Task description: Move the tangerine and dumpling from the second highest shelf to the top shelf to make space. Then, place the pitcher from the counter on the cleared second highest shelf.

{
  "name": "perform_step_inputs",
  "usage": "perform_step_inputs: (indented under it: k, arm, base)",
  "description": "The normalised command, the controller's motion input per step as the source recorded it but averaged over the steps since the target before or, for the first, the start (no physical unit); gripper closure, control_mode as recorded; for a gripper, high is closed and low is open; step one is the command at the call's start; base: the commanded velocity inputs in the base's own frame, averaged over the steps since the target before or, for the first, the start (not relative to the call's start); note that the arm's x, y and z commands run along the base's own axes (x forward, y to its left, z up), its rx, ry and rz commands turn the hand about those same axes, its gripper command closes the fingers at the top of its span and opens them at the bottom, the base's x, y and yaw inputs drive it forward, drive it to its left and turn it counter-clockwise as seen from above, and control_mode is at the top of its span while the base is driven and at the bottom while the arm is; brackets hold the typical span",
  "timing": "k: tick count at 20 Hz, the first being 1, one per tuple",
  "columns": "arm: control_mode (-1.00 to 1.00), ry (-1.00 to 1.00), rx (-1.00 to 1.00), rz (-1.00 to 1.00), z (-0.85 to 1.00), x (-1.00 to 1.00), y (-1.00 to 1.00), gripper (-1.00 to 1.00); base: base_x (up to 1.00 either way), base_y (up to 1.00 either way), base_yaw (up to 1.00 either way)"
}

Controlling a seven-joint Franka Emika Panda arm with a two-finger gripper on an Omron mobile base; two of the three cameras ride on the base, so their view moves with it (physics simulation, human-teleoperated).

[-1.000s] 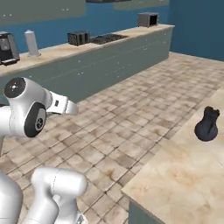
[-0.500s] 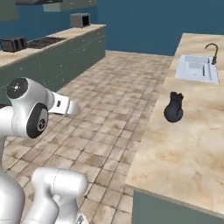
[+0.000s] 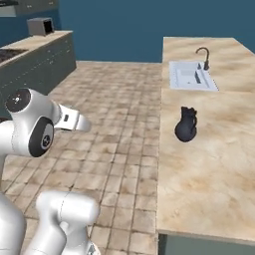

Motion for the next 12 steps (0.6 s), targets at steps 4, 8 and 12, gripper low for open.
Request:
perform_step_inputs:
  k: [4,8,12]
  arm:
    - [1.0,0.0,0.0,0.0,0.0,0.0,0.0,-1.0]
    - [1.0,0.0,0.0,0.0,0.0,0.0,0.0,-1.0]
    - [1.0,0.0,0.0,0.0,0.0,0.0,0.0,-1.0]
  base:
    - [0.72,0.04,-0.32]
    - [0.69,0.13,-0.28]
    - [0.64,0.23,-0.23]
